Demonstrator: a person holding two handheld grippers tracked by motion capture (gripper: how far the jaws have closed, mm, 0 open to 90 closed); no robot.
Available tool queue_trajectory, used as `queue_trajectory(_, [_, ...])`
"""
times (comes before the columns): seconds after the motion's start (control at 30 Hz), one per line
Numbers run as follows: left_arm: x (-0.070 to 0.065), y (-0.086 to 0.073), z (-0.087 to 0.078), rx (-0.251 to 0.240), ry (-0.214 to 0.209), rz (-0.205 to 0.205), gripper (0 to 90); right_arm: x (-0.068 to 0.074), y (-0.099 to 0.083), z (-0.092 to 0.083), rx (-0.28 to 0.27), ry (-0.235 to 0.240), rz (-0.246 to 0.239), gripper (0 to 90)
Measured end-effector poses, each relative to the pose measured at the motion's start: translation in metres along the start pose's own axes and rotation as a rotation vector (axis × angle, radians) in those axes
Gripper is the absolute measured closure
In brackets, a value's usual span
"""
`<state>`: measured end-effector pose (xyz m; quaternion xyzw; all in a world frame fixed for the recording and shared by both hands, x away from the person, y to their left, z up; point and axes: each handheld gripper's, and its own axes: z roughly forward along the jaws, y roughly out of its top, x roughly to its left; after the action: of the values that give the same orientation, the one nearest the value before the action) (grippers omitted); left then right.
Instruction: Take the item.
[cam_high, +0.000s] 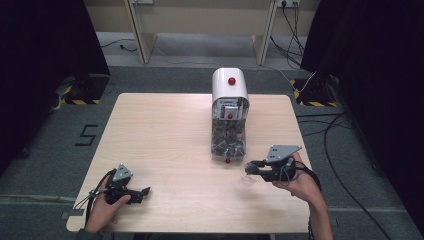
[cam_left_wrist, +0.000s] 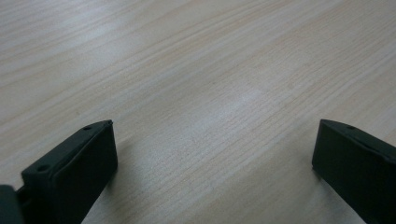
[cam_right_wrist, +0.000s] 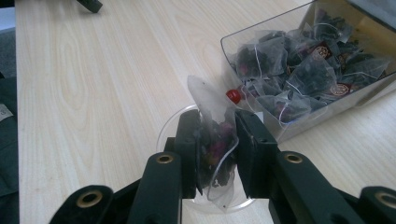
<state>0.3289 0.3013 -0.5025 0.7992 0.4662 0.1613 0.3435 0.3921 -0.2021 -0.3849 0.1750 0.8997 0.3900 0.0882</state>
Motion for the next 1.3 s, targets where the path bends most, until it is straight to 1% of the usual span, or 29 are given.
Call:
queue_trajectory(0.07, [0.0, 0.0, 0.0, 0.0, 0.0, 0.0, 0.0, 0.0002, -0.0004, 0.001, 0.002, 0.008, 0.002, 72.4])
queue_trajectory(0.3, [0.0, 0.0, 0.0001, 0.0, 0.0, 0.0, 0.0, -0.0005, -0.0018, 0.0048, 0.024, 0.008, -0.002, 72.1])
queue_trajectory(0.33, [0.0, 0.0, 0.0, 0.0, 0.0, 0.0, 0.0, -0.0005, -0.0023, 0.0058, 0.03, 0.011, 0.005, 72.1])
queue_trajectory(0.37, [0.0, 0.0, 0.0, 0.0, 0.0, 0.0, 0.0, -0.0011, -0.0026, 0.0067, 0.028, 0.016, 0.0, 72.0])
queue_trajectory(0.57, [0.0, 0.0, 0.0, 0.0, 0.0, 0.0, 0.0, -0.0011, -0.0034, 0.0087, 0.041, 0.019, 0.009, 71.6])
queue_trajectory(0.93, [0.0, 0.0, 0.0, 0.0, 0.0, 0.0, 0.0, -0.0018, -0.0039, 0.0091, 0.037, 0.022, 0.012, 70.5])
queue_trajectory(1.1, [0.0, 0.0, 0.0, 0.0, 0.0, 0.0, 0.0, -0.002, -0.0024, 0.0075, 0.009, 0.012, 0.015, 67.5])
queue_trajectory(1.3, [0.0, 0.0, 0.0, 0.0, 0.0, 0.0, 0.0, -0.0045, -0.0007, 0.0021, -0.044, -0.033, 0.04, 63.6])
